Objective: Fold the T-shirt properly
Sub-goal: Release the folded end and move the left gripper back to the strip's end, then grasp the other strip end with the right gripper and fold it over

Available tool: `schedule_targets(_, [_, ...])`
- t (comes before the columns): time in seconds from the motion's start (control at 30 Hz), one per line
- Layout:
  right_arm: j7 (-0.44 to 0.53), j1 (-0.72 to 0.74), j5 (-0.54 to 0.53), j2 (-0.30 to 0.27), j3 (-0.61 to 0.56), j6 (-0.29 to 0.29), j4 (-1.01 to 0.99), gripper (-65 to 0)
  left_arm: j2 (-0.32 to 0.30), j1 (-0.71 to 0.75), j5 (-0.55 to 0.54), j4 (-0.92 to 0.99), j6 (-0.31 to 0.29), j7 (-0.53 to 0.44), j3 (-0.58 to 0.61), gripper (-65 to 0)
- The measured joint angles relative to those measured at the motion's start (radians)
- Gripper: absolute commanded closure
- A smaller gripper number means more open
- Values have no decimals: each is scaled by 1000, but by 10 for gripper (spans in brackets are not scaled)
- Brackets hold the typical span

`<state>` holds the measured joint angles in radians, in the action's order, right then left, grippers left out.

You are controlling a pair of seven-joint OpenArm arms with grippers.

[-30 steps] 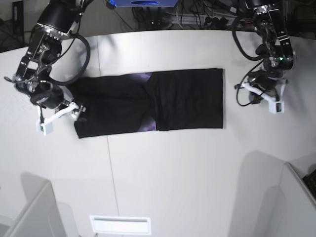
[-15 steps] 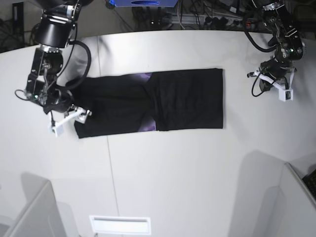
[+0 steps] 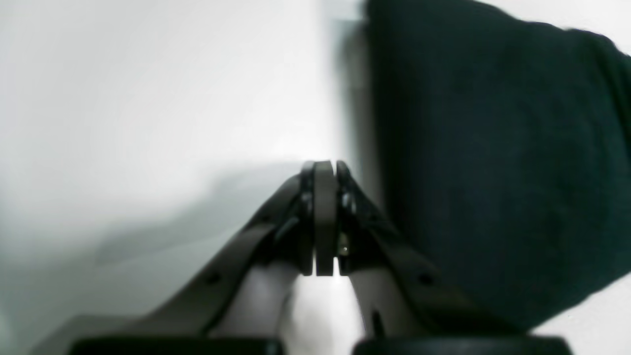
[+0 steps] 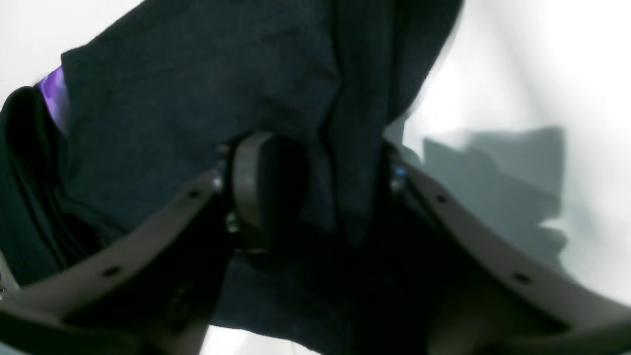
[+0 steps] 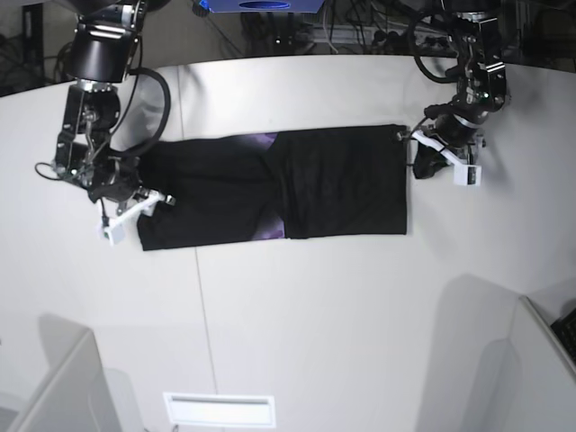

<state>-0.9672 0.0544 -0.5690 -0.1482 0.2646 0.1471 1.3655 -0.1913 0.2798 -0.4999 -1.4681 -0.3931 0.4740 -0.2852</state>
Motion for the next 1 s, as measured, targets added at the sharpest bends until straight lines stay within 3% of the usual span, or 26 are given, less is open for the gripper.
schedule_targets(0.13, [-6, 2, -2, 2, 0, 0, -6, 0, -2, -31, 80, -2, 27, -11, 66, 0])
schedule_targets(0.23, [-25, 10, -1, 2, 0, 0, -6, 0, 5, -53, 174, -5, 54, -24, 103, 0])
schedule_targets(0.37, [-28, 11, 16, 2, -6, -5, 14, 0, 17, -68, 189, -6, 64, -26, 129, 0])
schedule_targets(0.6, [-118, 0, 34, 6, -10, -15, 204, 0, 44, -92, 205, -14, 64, 3, 132, 0])
schedule_targets(0.77, [-137, -28, 28, 59, -13, -16, 336, 0, 39, -94, 206, -16, 72, 2, 171, 0])
schedule_targets(0.83, [-161, -30, 28, 61, -13, -53, 366, 0, 39, -94, 208, -16, 71, -3, 183, 0])
schedule_targets(1.0, [-182, -54, 40, 109, -8, -68, 468, 0, 41, -95, 208, -18, 71, -3, 192, 0])
